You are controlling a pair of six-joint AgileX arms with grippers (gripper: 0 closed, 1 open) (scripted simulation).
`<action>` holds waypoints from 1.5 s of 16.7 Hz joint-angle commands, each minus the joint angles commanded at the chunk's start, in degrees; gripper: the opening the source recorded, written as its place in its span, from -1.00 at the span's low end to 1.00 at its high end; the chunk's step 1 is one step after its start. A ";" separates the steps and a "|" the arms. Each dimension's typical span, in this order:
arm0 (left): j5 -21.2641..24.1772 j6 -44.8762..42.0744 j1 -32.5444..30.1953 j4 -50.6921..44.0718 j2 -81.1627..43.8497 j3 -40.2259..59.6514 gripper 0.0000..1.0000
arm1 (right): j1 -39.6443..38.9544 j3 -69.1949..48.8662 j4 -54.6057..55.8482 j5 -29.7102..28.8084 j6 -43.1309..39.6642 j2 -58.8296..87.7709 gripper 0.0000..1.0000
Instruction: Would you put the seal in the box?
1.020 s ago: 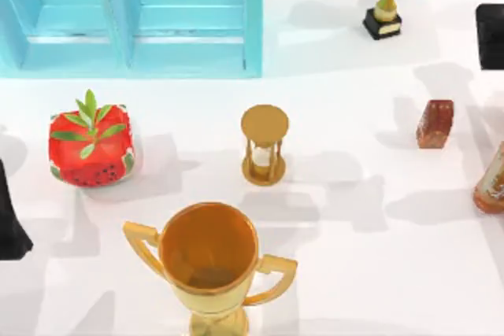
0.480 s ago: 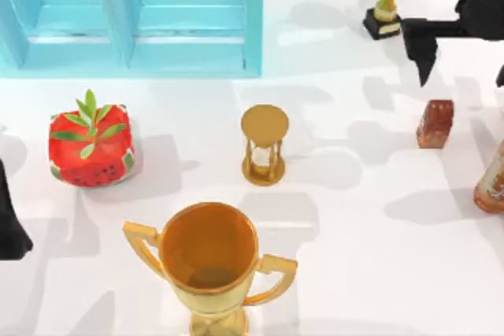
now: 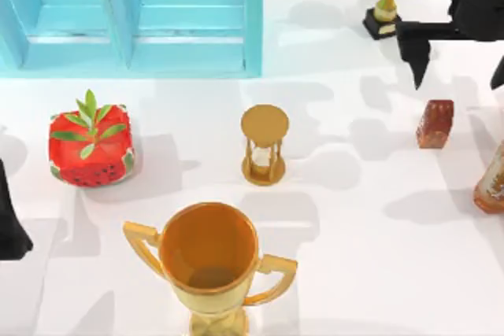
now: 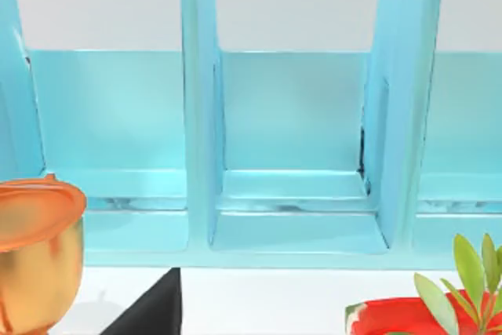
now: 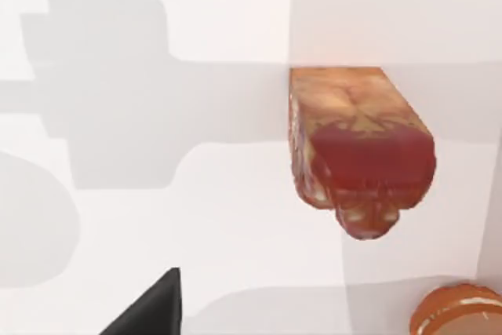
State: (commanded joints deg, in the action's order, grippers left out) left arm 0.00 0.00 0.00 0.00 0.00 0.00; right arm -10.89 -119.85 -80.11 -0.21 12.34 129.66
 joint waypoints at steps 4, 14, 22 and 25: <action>0.00 0.00 0.00 0.00 0.00 0.00 1.00 | -0.21 3.37 3.83 -0.01 -0.08 0.65 1.00; 0.00 0.00 0.00 0.00 0.00 0.00 1.00 | -0.46 17.71 20.71 -0.03 0.21 3.07 1.00; 0.00 0.00 0.00 0.00 0.00 0.00 1.00 | -0.46 17.71 20.71 -0.03 0.21 3.07 0.25; 0.00 0.00 0.00 0.00 0.00 0.00 1.00 | -0.46 17.71 20.71 -0.03 0.21 3.07 -0.21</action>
State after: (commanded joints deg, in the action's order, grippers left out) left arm 0.00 0.00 0.00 0.00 0.00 0.00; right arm -11.35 -102.15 -59.41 -0.24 12.55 132.73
